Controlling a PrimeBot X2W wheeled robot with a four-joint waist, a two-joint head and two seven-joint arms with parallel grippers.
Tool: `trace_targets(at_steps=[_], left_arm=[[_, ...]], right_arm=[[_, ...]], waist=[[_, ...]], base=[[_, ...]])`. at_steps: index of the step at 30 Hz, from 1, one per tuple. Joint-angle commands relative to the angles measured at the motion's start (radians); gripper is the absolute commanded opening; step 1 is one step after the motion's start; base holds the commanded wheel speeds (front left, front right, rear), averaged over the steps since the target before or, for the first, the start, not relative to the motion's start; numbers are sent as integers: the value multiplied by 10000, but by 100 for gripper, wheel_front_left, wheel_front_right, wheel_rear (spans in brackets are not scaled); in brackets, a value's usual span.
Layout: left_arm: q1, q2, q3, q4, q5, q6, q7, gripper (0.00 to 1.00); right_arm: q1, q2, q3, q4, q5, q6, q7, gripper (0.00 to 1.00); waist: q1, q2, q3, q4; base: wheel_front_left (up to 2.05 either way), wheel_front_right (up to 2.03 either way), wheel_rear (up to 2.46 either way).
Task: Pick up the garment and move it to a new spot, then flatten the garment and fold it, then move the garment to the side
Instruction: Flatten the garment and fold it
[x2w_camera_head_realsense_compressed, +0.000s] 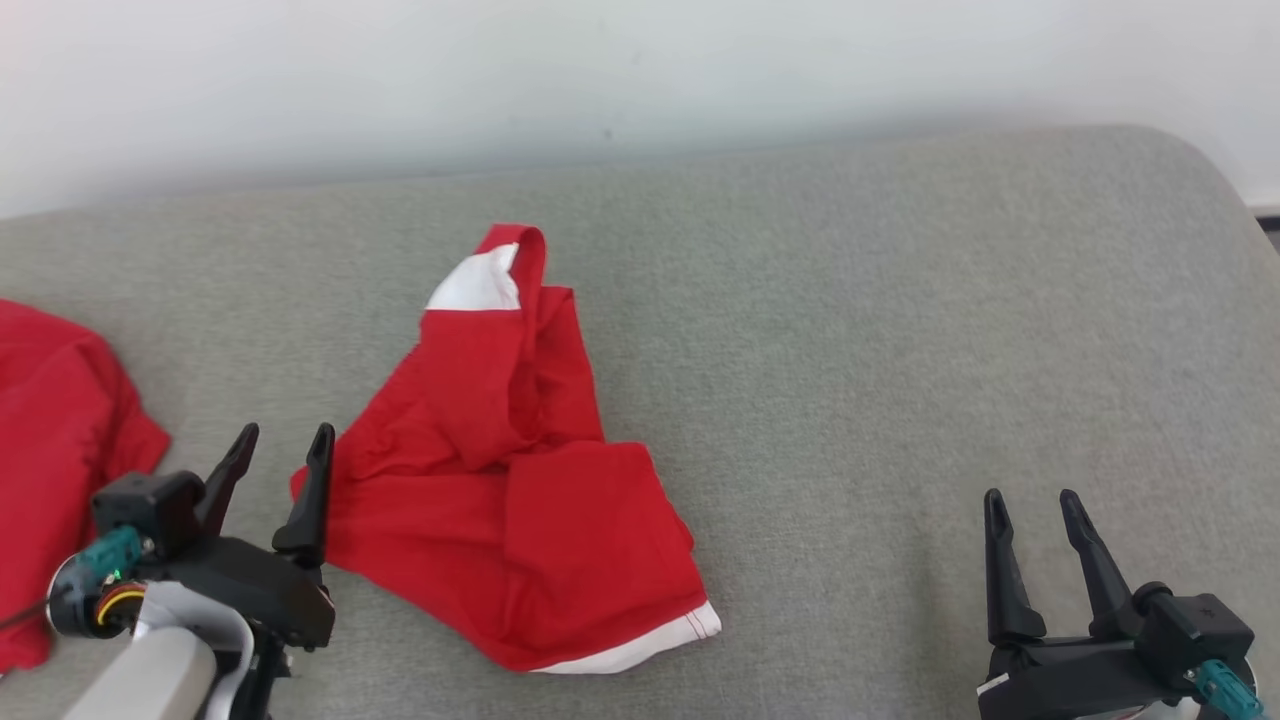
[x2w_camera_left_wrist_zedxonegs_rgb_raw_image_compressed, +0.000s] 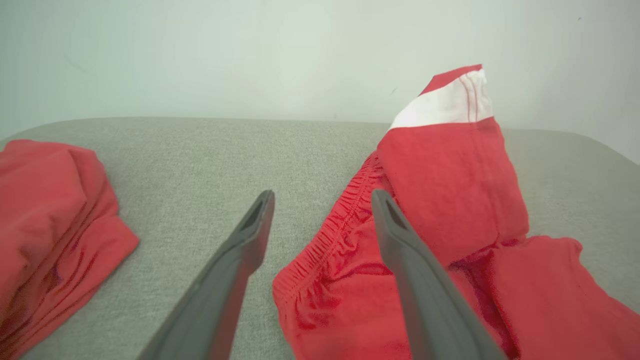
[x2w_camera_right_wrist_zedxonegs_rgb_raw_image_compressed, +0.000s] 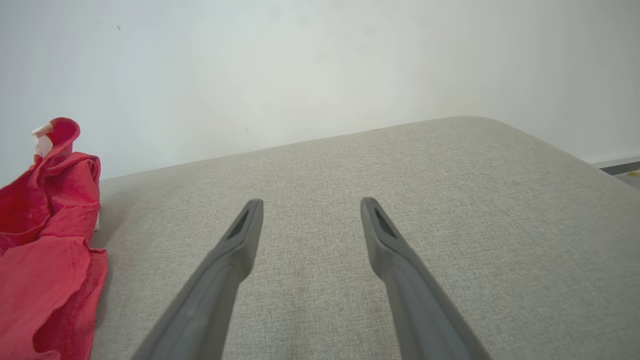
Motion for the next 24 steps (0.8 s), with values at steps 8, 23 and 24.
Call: trace_targets(at_steps=[8,23,24], left_arm=[[2017,-1201,2815,-2055,2716,25,-31,100],[4896,-3548,5817,-3890,5945,-849,-32,100],[5043,-3640,5961,-3951,6083,-886,-32,100]], right_arm=[[117,-186,290,25,44,-22,-5,100],[447,-296,545,89,159,-22,-5,100],[500,-291,552,89,170,-22,-5,100]], waist=[[1,1,-630,611],[1,1,-1068,1157],[1,1,-1088,1179]], base=[[0,0,0],[0,0,0],[0,0,0]])
